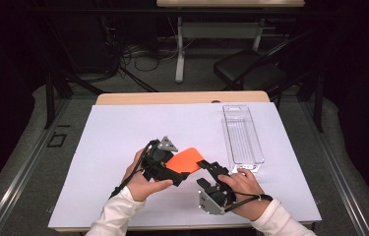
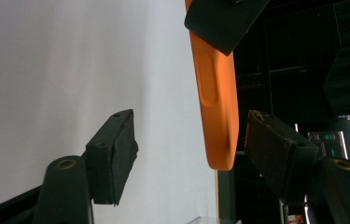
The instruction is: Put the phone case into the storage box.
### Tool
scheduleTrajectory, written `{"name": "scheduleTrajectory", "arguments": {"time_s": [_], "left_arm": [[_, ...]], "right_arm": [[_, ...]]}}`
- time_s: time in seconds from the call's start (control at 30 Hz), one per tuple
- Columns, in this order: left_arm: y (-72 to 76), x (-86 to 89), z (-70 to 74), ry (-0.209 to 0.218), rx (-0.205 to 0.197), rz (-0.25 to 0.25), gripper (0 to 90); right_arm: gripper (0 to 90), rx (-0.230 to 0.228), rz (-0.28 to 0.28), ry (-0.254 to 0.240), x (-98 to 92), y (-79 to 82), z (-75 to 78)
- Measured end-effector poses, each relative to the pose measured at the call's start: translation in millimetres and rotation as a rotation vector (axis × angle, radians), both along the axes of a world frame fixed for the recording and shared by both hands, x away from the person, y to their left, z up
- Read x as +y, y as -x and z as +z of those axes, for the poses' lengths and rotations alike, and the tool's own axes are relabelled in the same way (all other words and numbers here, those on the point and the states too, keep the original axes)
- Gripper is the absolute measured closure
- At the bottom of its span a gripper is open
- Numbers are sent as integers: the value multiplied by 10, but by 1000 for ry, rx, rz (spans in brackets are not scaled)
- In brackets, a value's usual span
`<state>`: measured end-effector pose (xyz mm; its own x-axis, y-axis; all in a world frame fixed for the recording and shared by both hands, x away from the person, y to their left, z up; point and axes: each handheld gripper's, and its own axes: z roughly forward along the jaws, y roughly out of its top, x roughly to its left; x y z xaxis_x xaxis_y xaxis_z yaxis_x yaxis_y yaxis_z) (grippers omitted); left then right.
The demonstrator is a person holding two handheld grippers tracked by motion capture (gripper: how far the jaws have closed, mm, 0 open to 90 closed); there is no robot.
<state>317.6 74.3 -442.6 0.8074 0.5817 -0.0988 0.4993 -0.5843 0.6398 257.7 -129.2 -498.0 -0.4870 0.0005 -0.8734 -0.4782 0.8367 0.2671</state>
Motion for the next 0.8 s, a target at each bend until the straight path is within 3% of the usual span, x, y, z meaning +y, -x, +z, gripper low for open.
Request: {"name": "scheduleTrajectory", "arguments": {"time_s": [0.2, 0.43, 0.57, 0.67, 0.8], "left_arm": [[16, -37, -13, 0, 7, -11, 151], [33, -76, -24, -1, 16, -25, 152], [48, -105, -30, 2, 25, -39, 152], [70, -135, -30, 3, 24, -45, 152], [92, -166, -24, 1, 27, -56, 152]], "right_arm": [[347, -46, -9, 49, 32, -22, -14], [368, -52, 4, 61, 45, -51, -39], [395, -88, 10, 85, 33, -62, -58], [419, -107, 4, 62, 23, -47, -63], [464, -112, -2, 68, 11, -44, -65]]}}
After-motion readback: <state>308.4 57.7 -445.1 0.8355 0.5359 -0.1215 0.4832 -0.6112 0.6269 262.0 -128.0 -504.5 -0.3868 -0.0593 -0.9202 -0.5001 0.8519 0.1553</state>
